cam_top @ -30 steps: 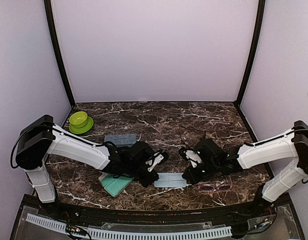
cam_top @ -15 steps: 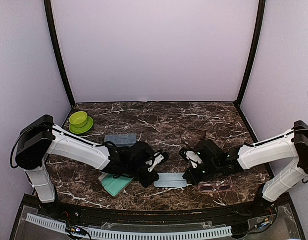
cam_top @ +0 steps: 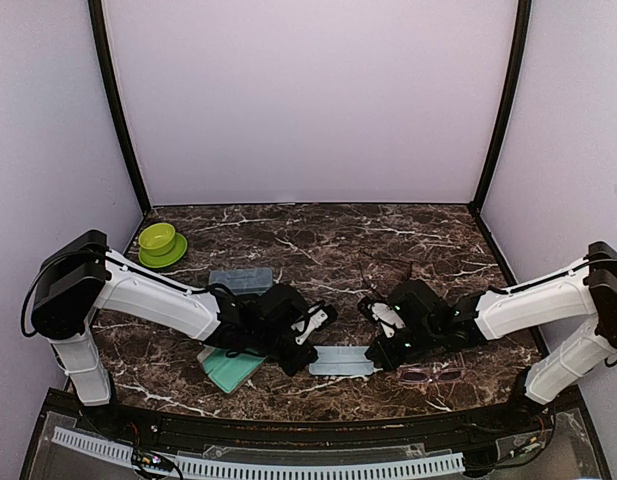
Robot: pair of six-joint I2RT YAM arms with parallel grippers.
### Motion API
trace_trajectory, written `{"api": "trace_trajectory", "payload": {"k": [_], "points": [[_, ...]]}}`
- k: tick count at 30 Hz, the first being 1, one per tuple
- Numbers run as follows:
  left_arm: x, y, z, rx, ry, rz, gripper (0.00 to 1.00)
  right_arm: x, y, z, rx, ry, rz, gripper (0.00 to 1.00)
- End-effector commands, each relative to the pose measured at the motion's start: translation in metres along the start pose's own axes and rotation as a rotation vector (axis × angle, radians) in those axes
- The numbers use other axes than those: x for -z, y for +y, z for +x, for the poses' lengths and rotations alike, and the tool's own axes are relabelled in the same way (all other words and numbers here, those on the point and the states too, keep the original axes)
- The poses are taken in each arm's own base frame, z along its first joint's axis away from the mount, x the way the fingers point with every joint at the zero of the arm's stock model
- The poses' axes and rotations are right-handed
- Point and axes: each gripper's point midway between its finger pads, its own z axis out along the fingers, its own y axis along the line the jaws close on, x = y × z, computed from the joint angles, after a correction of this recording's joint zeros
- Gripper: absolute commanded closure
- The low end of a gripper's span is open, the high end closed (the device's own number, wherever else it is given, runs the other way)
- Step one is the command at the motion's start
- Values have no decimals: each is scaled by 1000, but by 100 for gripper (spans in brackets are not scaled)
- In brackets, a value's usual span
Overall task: Organize the sunglasses
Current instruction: Fold the glasses cleaning cloth at the center of the board.
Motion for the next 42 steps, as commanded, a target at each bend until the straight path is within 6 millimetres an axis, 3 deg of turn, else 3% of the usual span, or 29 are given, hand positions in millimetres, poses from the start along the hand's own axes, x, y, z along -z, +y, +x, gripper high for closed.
{"api": "trace_trajectory", "payload": {"k": [1,42], "points": [[9,-8,0,0,-4,25,100,0,5,-3,3,-18,-13,100],[9,-12,4,9,4,35,99,3,9,4,-3,-17,-22,98]]}}
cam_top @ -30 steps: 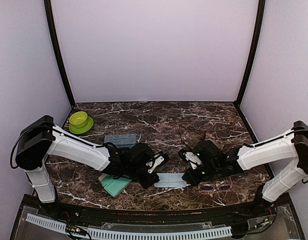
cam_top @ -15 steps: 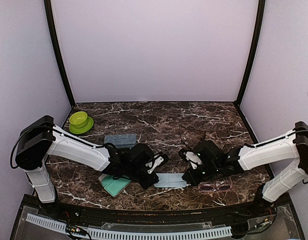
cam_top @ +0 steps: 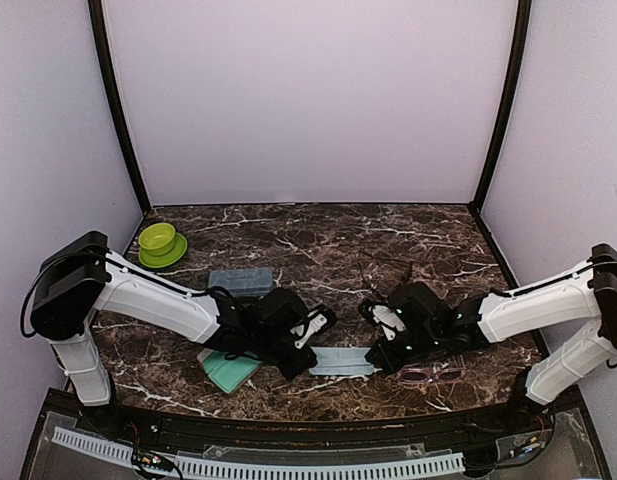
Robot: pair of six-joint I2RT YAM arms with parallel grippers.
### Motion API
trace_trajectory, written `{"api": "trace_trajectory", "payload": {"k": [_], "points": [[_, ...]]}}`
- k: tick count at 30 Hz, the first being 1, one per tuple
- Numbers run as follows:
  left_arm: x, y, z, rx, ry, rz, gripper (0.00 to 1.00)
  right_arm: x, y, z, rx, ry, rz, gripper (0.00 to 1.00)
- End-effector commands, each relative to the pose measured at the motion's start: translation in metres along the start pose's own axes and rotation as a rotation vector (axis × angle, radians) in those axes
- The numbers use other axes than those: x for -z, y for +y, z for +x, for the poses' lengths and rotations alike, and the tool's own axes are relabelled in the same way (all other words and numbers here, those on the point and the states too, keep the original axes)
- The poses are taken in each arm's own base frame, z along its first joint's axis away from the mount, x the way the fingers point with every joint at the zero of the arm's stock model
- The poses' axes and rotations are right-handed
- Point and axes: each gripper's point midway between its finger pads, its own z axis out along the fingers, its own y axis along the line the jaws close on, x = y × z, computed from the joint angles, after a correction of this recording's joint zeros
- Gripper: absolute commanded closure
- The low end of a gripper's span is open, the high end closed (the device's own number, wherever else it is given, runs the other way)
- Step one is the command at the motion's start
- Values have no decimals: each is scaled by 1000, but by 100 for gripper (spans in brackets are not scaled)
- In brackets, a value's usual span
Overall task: Organize the sunglasses
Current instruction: Fold the glasses cleaning cloth at the center of the board.
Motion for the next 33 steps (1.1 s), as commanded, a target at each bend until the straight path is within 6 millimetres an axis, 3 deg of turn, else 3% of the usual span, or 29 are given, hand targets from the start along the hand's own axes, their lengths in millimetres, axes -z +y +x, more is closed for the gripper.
{"api": "trace_trajectory", "payload": {"k": [1,14,33], "points": [[10,-6,-4,-4,-17,15,98,0,3,0,2,-15,-9,97],[10,-12,-1,0,-5,42,85,2,8,1,-1,-18,-26,88],[19,-23,6,-4,4,73,82,9,20,7,-3,-27,-65,83]]}}
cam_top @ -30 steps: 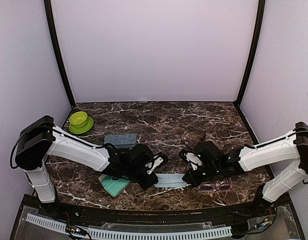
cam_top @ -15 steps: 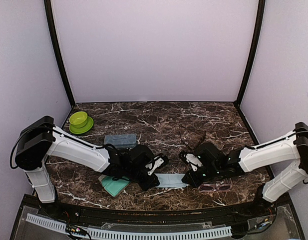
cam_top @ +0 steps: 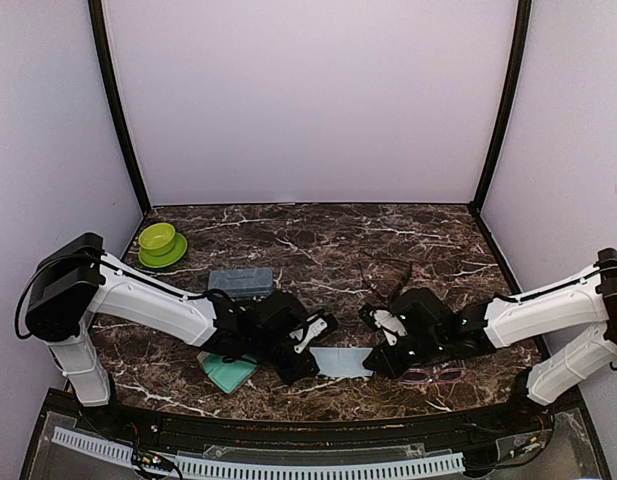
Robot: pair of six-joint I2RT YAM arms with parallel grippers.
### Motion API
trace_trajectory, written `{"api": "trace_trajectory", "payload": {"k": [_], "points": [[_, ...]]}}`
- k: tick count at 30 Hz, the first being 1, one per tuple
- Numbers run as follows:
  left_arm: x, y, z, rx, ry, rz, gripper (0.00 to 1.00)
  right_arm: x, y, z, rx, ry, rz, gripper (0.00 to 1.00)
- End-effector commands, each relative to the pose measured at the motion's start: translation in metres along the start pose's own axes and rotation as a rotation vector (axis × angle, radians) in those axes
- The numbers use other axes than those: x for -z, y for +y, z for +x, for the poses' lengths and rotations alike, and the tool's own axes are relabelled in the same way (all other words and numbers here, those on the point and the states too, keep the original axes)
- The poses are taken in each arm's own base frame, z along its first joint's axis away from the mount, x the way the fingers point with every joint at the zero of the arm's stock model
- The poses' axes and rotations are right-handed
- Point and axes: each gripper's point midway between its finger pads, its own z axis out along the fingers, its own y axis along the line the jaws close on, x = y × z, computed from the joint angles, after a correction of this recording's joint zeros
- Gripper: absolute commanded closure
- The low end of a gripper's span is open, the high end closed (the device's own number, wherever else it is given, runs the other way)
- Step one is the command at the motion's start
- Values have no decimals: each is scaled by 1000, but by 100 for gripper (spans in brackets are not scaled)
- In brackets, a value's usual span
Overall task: Organize the sunglasses
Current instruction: Fold the glasses cleaning cloth at the center of the board, then pick up the opened sunglasses case from the center of the board.
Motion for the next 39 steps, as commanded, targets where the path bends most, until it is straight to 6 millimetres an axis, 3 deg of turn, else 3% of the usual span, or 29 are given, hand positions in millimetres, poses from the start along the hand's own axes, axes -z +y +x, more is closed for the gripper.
{"api": "trace_trajectory", "payload": {"k": [1,8,15,21,26,30,34,39], "points": [[16,-11,0,-2,-7,37,80,5,8,2,-4,-19,-25,82],[27,-18,-8,-6,-34,62,65,15,-4,-12,-35,-68,70,71],[34,-2,-23,-5,-12,-31,55,15,-21,-30,-41,-72,160,63],[73,24,-29,-12,19,-217,51,16,-32,-43,-52,-89,177,62],[117,58,-19,23,78,-397,46,11,-33,-48,-32,-75,175,62],[142,75,-11,61,93,-442,38,6,-33,-48,-21,-61,170,61],[150,98,8,129,163,-460,33,4,-32,-50,-15,-58,164,62],[137,116,31,134,280,-462,35,3,-32,-52,-11,-57,160,63]]}}
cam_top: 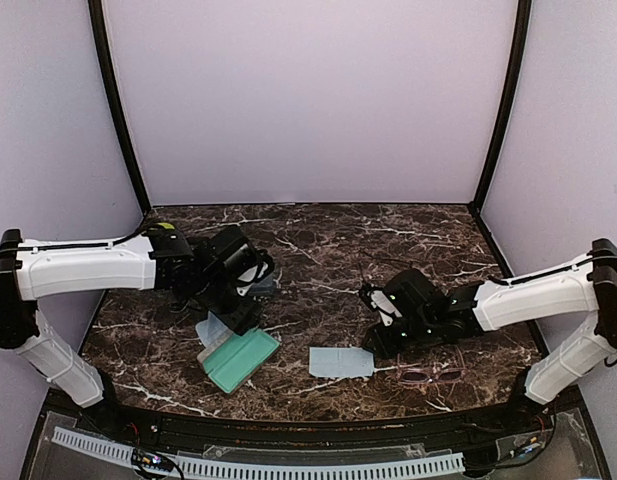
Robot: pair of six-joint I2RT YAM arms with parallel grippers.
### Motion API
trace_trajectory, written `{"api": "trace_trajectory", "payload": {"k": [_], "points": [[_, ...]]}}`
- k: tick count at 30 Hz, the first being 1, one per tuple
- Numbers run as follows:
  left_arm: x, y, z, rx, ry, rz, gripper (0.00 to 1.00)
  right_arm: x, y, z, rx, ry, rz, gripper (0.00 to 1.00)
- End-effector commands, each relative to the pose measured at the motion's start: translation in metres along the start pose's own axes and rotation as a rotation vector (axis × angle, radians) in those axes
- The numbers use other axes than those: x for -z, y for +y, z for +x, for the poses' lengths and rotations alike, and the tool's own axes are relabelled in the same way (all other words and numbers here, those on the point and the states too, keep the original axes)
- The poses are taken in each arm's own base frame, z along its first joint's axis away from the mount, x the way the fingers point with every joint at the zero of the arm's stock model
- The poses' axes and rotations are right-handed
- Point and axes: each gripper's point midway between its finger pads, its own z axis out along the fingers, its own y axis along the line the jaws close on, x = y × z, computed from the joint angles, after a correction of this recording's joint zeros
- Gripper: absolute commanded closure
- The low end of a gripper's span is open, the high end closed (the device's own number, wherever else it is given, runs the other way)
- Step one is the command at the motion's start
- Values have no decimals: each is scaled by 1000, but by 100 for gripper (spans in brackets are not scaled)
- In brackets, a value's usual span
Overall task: Organize the sunglasses
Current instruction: Pick up the opened sunglasses case from the center of the board.
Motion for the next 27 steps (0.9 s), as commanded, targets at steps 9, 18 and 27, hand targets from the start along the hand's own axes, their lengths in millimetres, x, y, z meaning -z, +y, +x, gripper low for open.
{"api": "trace_trajectory", "payload": {"k": [9,18,27], "points": [[-32,4,23,-82,188,-17,61,-1,-2,-8,-9,-30,-7,66],[-37,0,1,-128,171,-23,79,-2,-8,-4,-23,-34,-1,68],[-44,-10,-33,-222,121,-15,87,1,-14,-3,-34,-44,7,70]]}}
